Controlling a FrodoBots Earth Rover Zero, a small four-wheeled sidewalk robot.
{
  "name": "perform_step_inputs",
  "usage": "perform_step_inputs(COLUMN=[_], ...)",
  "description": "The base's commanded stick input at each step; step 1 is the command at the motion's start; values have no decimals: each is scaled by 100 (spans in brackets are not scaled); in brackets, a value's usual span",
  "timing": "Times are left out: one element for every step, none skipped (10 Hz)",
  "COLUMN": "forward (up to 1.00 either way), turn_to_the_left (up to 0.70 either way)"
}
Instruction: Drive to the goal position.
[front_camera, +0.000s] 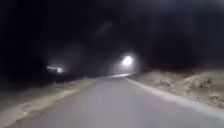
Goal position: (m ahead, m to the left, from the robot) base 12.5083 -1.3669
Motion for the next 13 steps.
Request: perform_step_inputs(forward=[100, 100, 100, 100, 100, 100, 100, 100, 100, 100, 100, 100, 100], turn_to_the_left=[0, 0, 0, 0, 0, 0, 0, 4, 7, 10, 9, 7, 5])
